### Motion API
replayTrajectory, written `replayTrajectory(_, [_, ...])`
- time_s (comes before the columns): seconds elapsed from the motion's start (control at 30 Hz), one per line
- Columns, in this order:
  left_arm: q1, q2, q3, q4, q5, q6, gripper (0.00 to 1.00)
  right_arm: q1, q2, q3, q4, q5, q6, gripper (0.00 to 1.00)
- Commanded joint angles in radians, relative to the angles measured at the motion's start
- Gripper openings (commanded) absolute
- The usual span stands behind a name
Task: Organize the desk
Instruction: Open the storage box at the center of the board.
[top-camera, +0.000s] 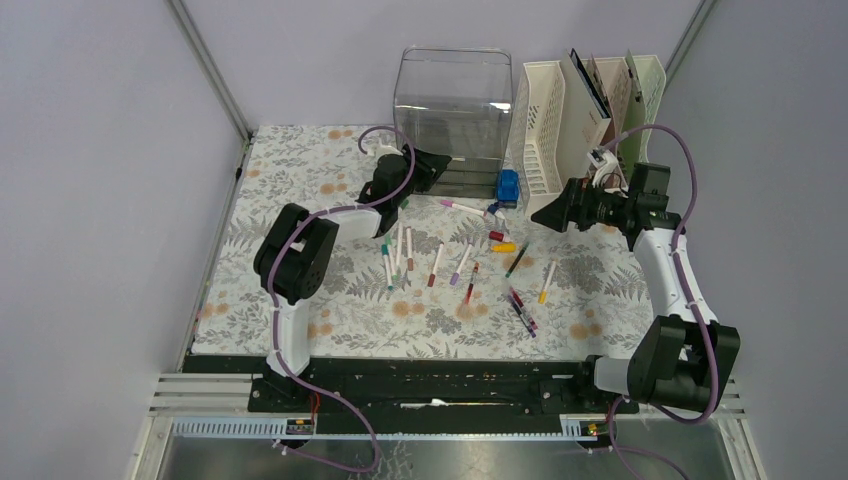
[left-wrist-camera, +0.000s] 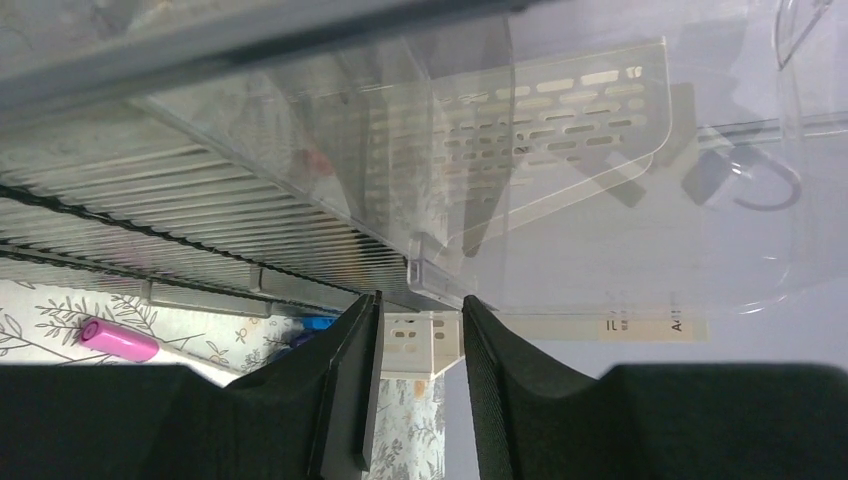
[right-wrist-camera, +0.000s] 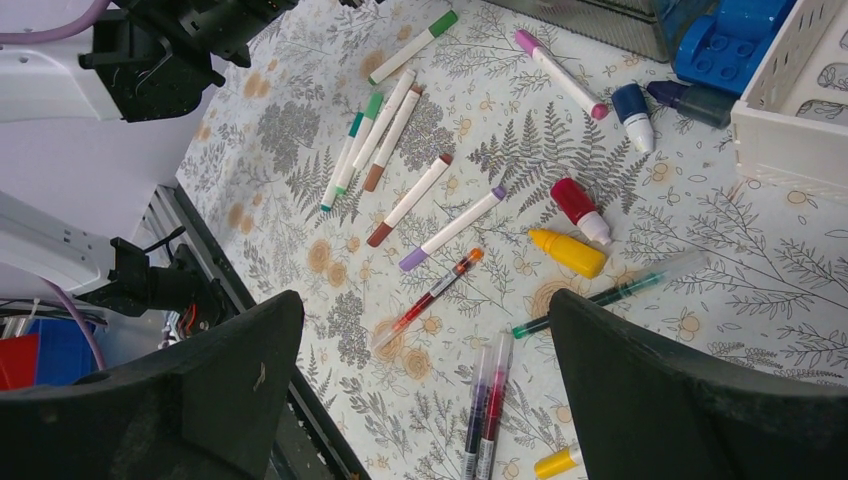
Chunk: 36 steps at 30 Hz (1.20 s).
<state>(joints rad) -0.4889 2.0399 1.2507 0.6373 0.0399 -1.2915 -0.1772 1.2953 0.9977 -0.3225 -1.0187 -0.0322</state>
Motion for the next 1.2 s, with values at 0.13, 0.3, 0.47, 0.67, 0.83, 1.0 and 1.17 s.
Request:
replayTrajectory(0.13, [0.009,-0.010,0.048,0.068,-0.036,-0.014,0.41,0.022,-0.008,0.005,0.028,-0.034,-0.009,1.00])
replayTrajectory(0.3, [0.021,0.029,0.072,0.073,-0.036,-0.053,0.28,0.030,-0.011,0.008,0.026,-0.036,-0.011,1.00])
replayTrajectory(0.47, [0.021,0.034,0.063,0.105,-0.023,-0.076,0.00,0.037,-0.015,0.015,0.027,-0.042,-0.012,1.00])
replayTrajectory(0.67, [0.021,-0.070,-0.027,0.151,-0.023,-0.081,0.00,0.049,-0.010,0.041,0.026,-0.057,-0.027,1.00])
replayTrajectory(0.83, [0.020,-0.186,-0.093,0.157,-0.019,-0.065,0.00,0.069,0.011,0.102,0.029,-0.067,-0.019,1.00])
replayTrajectory(1.0, [0.015,-0.280,-0.159,0.156,-0.013,-0.071,0.00,0.103,0.046,0.144,0.193,-0.047,0.176,1.00])
replayTrajectory(1.17, [0.015,-0.344,-0.189,0.151,-0.008,-0.077,0.00,0.154,0.127,0.219,0.400,0.053,0.394,1.00])
